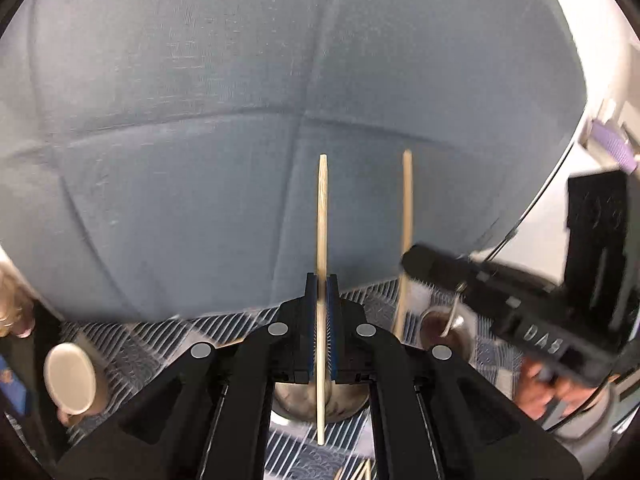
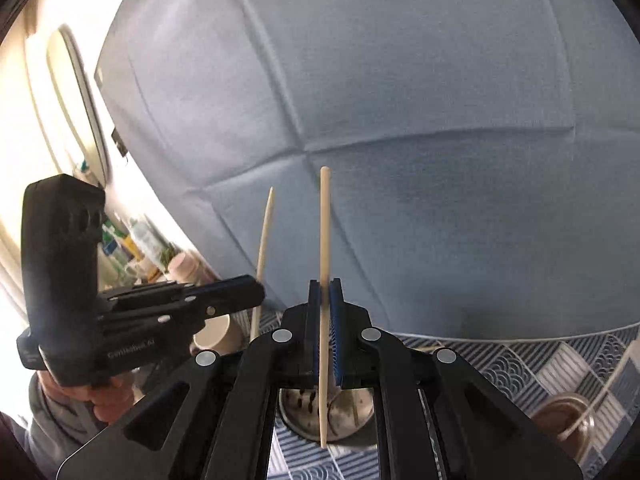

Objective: Organize utensils
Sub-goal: 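Open the left gripper into the holder while the right gripper drops its chopstick in, then move both open grippers back toward the remaining chopsticks, then lower the left gripper and close on one chopstick while the right gripper grasps another, then lift both held chopsticks and carry them up over the black holder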

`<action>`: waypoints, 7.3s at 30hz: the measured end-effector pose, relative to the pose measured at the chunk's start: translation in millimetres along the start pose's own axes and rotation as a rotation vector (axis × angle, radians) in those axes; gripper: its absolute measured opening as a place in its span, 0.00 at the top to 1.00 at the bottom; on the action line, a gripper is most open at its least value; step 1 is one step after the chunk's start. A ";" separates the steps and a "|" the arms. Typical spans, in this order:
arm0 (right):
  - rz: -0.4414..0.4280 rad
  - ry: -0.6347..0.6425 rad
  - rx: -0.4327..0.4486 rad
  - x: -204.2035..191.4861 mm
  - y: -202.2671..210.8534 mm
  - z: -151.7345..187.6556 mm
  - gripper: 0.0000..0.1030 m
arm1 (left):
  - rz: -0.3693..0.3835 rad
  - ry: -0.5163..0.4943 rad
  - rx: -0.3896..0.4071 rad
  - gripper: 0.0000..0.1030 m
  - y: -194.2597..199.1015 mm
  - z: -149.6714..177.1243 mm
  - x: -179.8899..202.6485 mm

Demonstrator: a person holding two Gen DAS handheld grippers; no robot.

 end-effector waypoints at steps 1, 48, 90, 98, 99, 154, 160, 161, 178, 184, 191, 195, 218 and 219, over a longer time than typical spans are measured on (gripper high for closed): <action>-0.002 -0.004 0.011 3.9 -3.6 0.1 0.95 | 0.028 0.008 0.004 0.95 -5.3 -1.8 -0.6; 0.177 -0.290 -0.070 56.8 6.6 83.8 0.28 | -0.042 -0.026 -0.096 0.13 -20.7 101.9 -16.7; 0.377 -0.491 -0.569 65.4 -40.1 357.7 0.18 | -0.080 -0.267 -0.615 0.10 -117.7 286.3 -21.4; 0.451 -0.398 -0.560 58.5 -36.8 366.8 0.17 | -0.095 -0.313 -0.637 0.09 -122.7 300.0 -16.7; 0.476 -0.372 -0.570 57.5 -37.9 368.6 0.17 | -0.101 -0.320 -0.637 0.09 -123.1 300.8 -16.0; 0.591 -0.439 -0.586 24.6 -53.6 391.6 0.07 | -0.193 -0.354 -0.549 0.04 -116.6 314.6 -29.0; 0.574 -0.403 -0.634 24.3 -48.0 397.1 0.09 | -0.210 -0.346 -0.612 0.04 -113.1 316.6 -36.4; 0.573 -0.409 -0.643 25.4 -45.4 399.1 0.09 | -0.209 -0.350 -0.621 0.04 -112.7 315.8 -37.4; 0.341 -0.442 -0.660 31.3 -19.7 393.9 0.96 | -0.004 -0.222 -0.644 0.95 -70.8 333.2 -61.1; 0.274 -0.441 -0.639 37.4 -10.8 384.8 0.96 | 0.034 -0.106 -0.654 0.95 -50.7 346.6 -67.3; 0.173 -0.391 -0.570 23.5 6.9 354.3 0.96 | 0.022 -0.071 -0.599 0.95 -31.9 319.8 -63.1; 0.117 -0.345 -0.532 8.0 2.4 337.6 0.99 | 0.001 -0.078 -0.569 0.95 -20.8 307.7 -52.3; 0.332 -0.166 -0.719 14.7 -51.6 363.2 0.59 | -0.110 0.048 -0.568 0.95 16.2 341.8 -64.1; 0.350 -0.171 -0.727 19.6 -50.4 365.4 0.59 | -0.110 0.053 -0.568 0.95 16.4 343.3 -64.9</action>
Point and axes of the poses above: each gripper's, at about its wrist camera, not at the fingertips, and y roughly against the way its jaws point, x to its right, z to its underside, the point moved 9 cm from there along -y, roughly the way its jaws point, and after that the axes turned 11 degrees about -x, right-handed, at the moved point
